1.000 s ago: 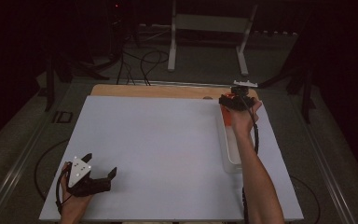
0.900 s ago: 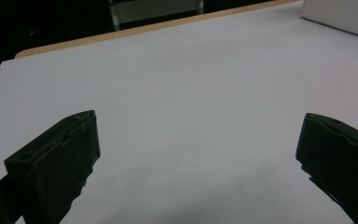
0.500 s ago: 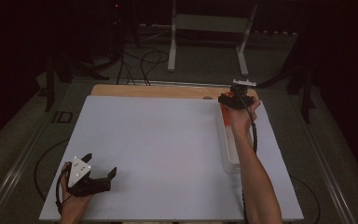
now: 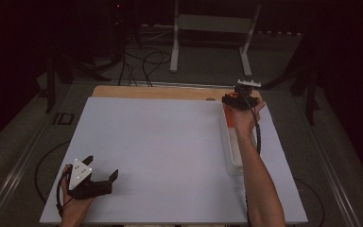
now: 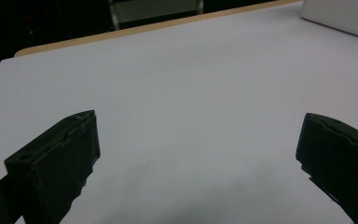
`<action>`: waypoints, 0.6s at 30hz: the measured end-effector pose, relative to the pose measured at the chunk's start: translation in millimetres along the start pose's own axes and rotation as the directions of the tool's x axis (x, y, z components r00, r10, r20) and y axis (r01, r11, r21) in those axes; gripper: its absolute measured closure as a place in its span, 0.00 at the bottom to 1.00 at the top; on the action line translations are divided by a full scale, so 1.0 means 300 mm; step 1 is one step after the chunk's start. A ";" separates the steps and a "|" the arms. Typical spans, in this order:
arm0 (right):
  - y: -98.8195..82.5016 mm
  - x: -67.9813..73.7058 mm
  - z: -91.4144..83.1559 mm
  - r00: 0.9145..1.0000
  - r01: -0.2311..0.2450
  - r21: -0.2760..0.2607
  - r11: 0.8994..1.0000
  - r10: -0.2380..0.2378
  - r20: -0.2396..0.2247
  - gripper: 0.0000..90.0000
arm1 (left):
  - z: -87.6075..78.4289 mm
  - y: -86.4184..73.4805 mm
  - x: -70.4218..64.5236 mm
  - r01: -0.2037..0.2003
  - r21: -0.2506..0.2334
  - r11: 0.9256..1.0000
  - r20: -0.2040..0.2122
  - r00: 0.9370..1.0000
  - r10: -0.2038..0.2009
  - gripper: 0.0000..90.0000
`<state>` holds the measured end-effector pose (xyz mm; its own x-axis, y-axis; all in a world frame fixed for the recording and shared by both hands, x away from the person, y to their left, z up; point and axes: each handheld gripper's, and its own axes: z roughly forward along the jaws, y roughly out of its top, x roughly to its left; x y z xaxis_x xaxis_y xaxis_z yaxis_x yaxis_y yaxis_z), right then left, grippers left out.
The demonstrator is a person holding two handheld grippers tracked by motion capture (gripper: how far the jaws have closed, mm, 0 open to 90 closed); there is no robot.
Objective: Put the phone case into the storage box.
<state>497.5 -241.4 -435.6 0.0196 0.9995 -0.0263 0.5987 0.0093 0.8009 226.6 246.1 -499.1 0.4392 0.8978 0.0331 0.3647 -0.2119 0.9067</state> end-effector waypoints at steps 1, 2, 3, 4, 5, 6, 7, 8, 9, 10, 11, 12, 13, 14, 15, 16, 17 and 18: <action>0.000 0.000 0.000 1.000 0.003 -0.002 1.000 -0.003 -0.002 0.14 | 0.000 0.000 0.000 0.000 0.000 1.000 0.000 1.000 0.000 0.00; 0.000 0.000 0.000 1.000 0.004 -0.002 1.000 -0.004 -0.005 0.12 | -0.001 0.000 0.001 0.000 0.000 1.000 0.000 1.000 0.000 0.00; 0.000 0.000 0.001 1.000 0.003 -0.003 1.000 -0.003 -0.005 0.10 | 0.000 0.000 0.001 0.000 -0.001 1.000 0.000 1.000 0.000 0.00; 0.000 -0.002 0.001 1.000 0.000 -0.006 1.000 0.000 -0.006 0.10 | -0.001 0.000 0.001 0.000 0.000 1.000 -0.001 1.000 0.000 0.00; 0.000 -0.003 0.001 1.000 -0.009 -0.009 1.000 0.009 -0.011 0.09 | -0.001 0.000 0.001 0.000 -0.001 1.000 0.000 1.000 0.000 0.00; 0.000 -0.004 0.001 1.000 -0.013 -0.010 1.000 0.013 -0.012 0.09 | -0.001 0.000 0.001 0.000 -0.002 1.000 0.000 1.000 0.000 0.00; -0.001 -0.005 0.001 1.000 -0.015 -0.011 1.000 0.015 -0.016 0.08 | -0.001 0.000 0.001 0.000 -0.002 1.000 0.000 1.000 0.000 0.00; -0.001 -0.004 0.002 1.000 -0.012 -0.010 1.000 0.012 -0.016 0.08 | -0.001 0.000 0.001 0.000 -0.002 1.000 -0.001 1.000 0.000 0.00; -0.002 -0.004 0.001 1.000 -0.008 -0.011 1.000 0.008 -0.015 0.08 | -0.001 0.000 0.001 0.001 -0.002 1.000 0.000 1.000 -0.001 0.00; -0.002 -0.004 -0.001 1.000 -0.007 -0.013 1.000 0.007 -0.019 0.08 | -0.001 0.000 0.001 0.000 -0.002 1.000 0.000 1.000 0.000 0.00; -0.001 -0.005 -0.003 1.000 -0.007 -0.018 1.000 0.006 -0.021 0.08 | -0.001 0.000 0.001 0.000 -0.002 1.000 0.000 1.000 0.000 0.00; 0.000 -0.006 -0.005 0.999 -0.010 -0.021 1.000 0.009 -0.031 0.08 | -0.001 0.000 0.001 0.000 -0.002 1.000 -0.001 1.000 0.000 0.00; 0.002 -0.006 -0.008 0.999 -0.009 -0.026 1.000 0.008 -0.037 0.08 | -0.001 0.001 0.001 -0.001 -0.003 1.000 0.000 1.000 0.001 0.00; 0.004 -0.006 -0.013 0.999 -0.006 -0.034 0.999 0.005 -0.036 0.08 | -0.001 0.001 0.001 0.000 -0.003 1.000 0.000 1.000 0.000 0.00; 0.006 -0.007 -0.018 0.999 -0.007 -0.039 0.999 0.006 -0.042 0.08 | -0.001 0.001 0.001 0.000 -0.003 1.000 0.000 1.000 0.000 0.00; 0.007 -0.007 -0.022 0.999 -0.006 -0.041 0.999 0.004 -0.051 0.08 | -0.001 0.001 0.001 0.000 -0.003 1.000 -0.001 1.000 0.000 0.00; 0.008 -0.006 -0.025 0.999 -0.002 -0.041 0.999 0.000 -0.054 0.09 | -0.001 0.001 0.001 0.000 -0.003 1.000 0.000 1.000 0.000 0.00; 0.007 -0.003 -0.030 0.998 0.001 -0.044 0.999 -0.003 -0.057 0.08 | -0.001 0.001 0.001 0.000 -0.002 1.000 0.000 1.000 0.000 0.00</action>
<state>491.7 -242.1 -428.5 -0.0281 0.9996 0.0052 0.5628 0.0115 0.8265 226.6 246.4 -498.8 0.4388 0.8980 0.0332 0.3631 -0.2110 0.9076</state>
